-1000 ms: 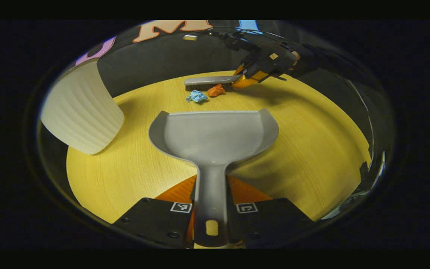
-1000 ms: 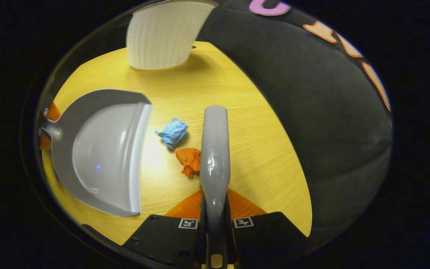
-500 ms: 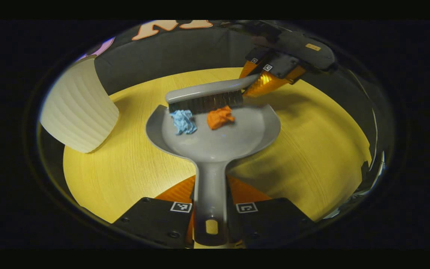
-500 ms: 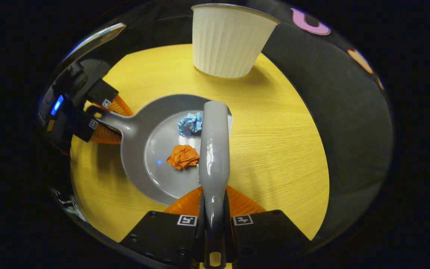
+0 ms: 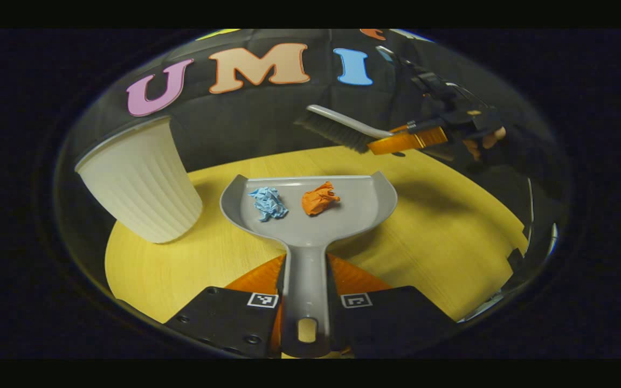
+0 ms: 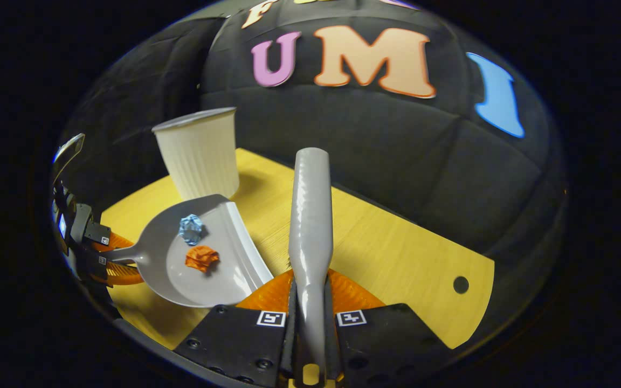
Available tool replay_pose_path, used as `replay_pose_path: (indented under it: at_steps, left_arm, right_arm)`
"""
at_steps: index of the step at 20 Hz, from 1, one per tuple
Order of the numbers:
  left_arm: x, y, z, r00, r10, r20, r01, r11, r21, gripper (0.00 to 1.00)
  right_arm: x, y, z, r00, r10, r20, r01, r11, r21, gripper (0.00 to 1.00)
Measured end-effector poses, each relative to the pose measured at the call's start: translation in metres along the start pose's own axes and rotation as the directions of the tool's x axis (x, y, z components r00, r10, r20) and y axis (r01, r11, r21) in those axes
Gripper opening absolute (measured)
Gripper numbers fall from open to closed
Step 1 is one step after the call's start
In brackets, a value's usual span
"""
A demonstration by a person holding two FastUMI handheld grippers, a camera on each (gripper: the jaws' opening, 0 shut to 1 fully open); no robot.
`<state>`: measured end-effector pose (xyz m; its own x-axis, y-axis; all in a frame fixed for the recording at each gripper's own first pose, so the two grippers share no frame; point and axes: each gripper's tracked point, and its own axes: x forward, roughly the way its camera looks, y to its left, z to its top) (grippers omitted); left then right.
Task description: Pick up the small broom and dustpan from the desktop, sweep the trash into the dustpan with the broom, and then empty the trash into the garbage bin.
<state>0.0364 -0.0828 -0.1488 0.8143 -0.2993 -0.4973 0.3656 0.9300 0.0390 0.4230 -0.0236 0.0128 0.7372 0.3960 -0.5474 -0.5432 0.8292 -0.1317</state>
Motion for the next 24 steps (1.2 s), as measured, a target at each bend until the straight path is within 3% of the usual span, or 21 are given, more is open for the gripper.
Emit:
replay_pose_path:
  at_steps: [4, 8, 12, 15, 18, 20, 22, 24]
  left_arm:
    - [0.003, 0.003, 0.01, 0.992, 0.05, 0.12, -0.048, 0.999, -0.02, 0.26]
    - [0.0, 0.014, 0.03, 0.968, 0.136, 0.212, -0.142, 0.99, 0.014, 0.27]
    - [-0.002, 0.033, 0.033, 0.939, 0.258, 0.229, -0.272, 0.962, 0.033, 0.27]
    - [-0.01, 0.045, 0.033, 0.909, 0.358, 0.215, -0.381, 0.921, 0.077, 0.27]
    - [-0.011, 0.049, 0.028, 0.862, 0.466, 0.2, -0.502, 0.838, 0.213, 0.27]
    - [-0.01, 0.049, 0.025, 0.821, 0.542, 0.178, -0.569, 0.749, 0.34, 0.27]
    - [-0.013, 0.044, 0.025, 0.789, 0.589, 0.173, -0.593, 0.659, 0.463, 0.26]
    - [-0.008, 0.051, 0.014, 0.775, 0.61, 0.165, -0.584, 0.59, 0.558, 0.26]
  right_arm:
    - [-0.04, -0.015, -0.032, 0.999, -0.029, 0.02, 0.025, 0.986, 0.167, 0.19]
    - [-0.077, 0.017, -0.079, 1.0, -0.001, 0.003, 0.0, 0.969, 0.246, 0.19]
    - [-0.086, 0.049, -0.115, 0.998, 0.047, -0.031, -0.037, 0.96, 0.276, 0.19]
    - [-0.089, 0.067, -0.13, 0.995, 0.08, -0.052, -0.06, 0.95, 0.305, 0.19]
    - [-0.09, 0.082, -0.148, 0.992, 0.1, -0.079, -0.072, 0.95, 0.303, 0.19]
    - [-0.089, 0.089, -0.154, 0.989, 0.11, -0.095, -0.077, 0.951, 0.299, 0.19]
    - [-0.083, 0.098, -0.155, 0.987, 0.123, -0.106, -0.086, 0.949, 0.304, 0.19]
    - [-0.082, 0.104, -0.157, 0.985, 0.131, -0.115, -0.09, 0.947, 0.307, 0.19]
